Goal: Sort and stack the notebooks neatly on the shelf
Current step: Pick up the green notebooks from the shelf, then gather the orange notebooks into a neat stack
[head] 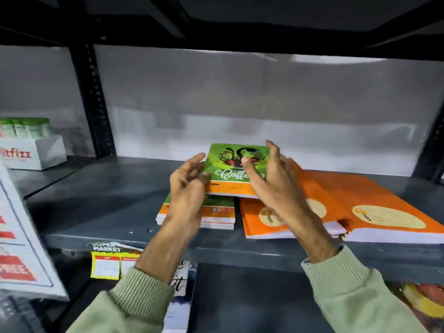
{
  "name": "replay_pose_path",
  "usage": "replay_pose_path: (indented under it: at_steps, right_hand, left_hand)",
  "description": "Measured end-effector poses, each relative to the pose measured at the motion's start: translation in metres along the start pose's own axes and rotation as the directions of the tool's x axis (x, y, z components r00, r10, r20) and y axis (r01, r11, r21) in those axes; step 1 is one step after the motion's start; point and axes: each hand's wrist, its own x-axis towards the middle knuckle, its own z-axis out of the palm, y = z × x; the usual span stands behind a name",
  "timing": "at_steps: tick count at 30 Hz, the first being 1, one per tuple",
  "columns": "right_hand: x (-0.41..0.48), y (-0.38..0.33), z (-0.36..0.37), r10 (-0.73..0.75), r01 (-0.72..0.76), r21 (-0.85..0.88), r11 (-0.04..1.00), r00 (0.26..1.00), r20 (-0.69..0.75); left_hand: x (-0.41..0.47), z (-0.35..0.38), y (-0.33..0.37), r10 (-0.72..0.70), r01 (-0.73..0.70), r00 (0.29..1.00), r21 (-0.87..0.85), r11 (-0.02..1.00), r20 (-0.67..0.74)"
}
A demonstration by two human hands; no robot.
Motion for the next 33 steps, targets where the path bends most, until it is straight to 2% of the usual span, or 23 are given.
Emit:
replay_pose_path:
  at_steps: [2,4,5,7,9,10,12,18,20,22,24,26,29,31,33]
  right_hand:
    - [0.003,0.002,0.017,0.01,-0.017,0.065,0.998,0.994,0.106]
    - [0.005,0.005,0.039,0.026,-0.041,0.066,0.997,0.978,0.208]
    - [0.005,0.007,0.05,0.031,-0.04,0.029,0.999,0.965,0.262]
    - [0.004,0.014,0.069,-0.003,0.035,-0.088,0.995,0.94,0.341]
    - [0.004,0.017,0.075,-0.021,0.084,-0.165,0.983,0.934,0.357]
    - [0.006,0.018,0.076,-0.022,0.091,-0.176,0.98,0.933,0.36]
    - [0.006,0.017,0.073,-0.029,0.103,-0.185,0.977,0.932,0.362]
    - [0.004,0.017,0.044,-0.047,0.084,-0.071,0.994,0.907,0.418]
    - [0.005,0.027,0.021,0.005,0.026,-0.084,0.996,0.937,0.351]
    - [0.007,0.045,-0.003,0.11,-0.064,-0.196,0.979,0.966,0.234]
    - [0.009,0.067,-0.02,0.178,-0.132,-0.331,0.934,0.978,0.112]
    - [0.009,0.082,-0.029,0.24,-0.174,-0.434,0.884,0.965,0.103]
    - [0.006,0.09,-0.032,0.29,-0.182,-0.463,0.867,0.941,0.173]
    - [0.006,0.089,-0.034,0.274,-0.181,-0.413,0.892,0.945,0.178]
    - [0.007,0.087,-0.038,0.278,-0.205,-0.37,0.906,0.948,0.154]
  left_hand:
    - [0.006,-0.014,-0.003,0.038,-0.034,0.999,0.093,0.995,-0.038]
    - [0.01,-0.03,-0.006,0.115,-0.098,0.993,0.316,0.944,-0.033]
    - [0.009,-0.037,-0.005,0.157,-0.128,0.987,0.481,0.867,-0.019]
    - [0.006,-0.046,-0.002,0.19,-0.164,0.98,0.771,0.615,0.057]
    - [0.002,-0.048,0.002,0.182,-0.186,0.975,0.919,0.346,0.129]
    - [0.0,-0.046,0.005,0.164,-0.17,0.978,0.954,0.247,0.132]
    - [-0.004,-0.041,0.008,0.122,-0.115,0.988,0.98,0.161,0.096]
    - [-0.003,-0.045,0.007,0.149,-0.05,0.988,0.998,0.033,0.045]
    - [-0.005,-0.04,0.001,0.26,-0.132,0.956,0.991,-0.036,0.137]
    - [-0.016,-0.018,-0.007,0.358,-0.306,0.889,0.952,0.001,0.285]
    - [-0.031,0.009,-0.02,0.383,-0.445,0.831,0.895,0.021,0.404]
    - [-0.046,0.035,-0.037,0.31,-0.482,0.822,0.874,-0.069,0.478]
    - [-0.067,0.06,-0.051,0.136,-0.457,0.849,0.838,-0.299,0.511]
    - [-0.071,0.066,-0.055,0.095,-0.432,0.863,0.822,-0.371,0.496]
    - [-0.072,0.066,-0.055,0.116,-0.391,0.874,0.824,-0.409,0.472]
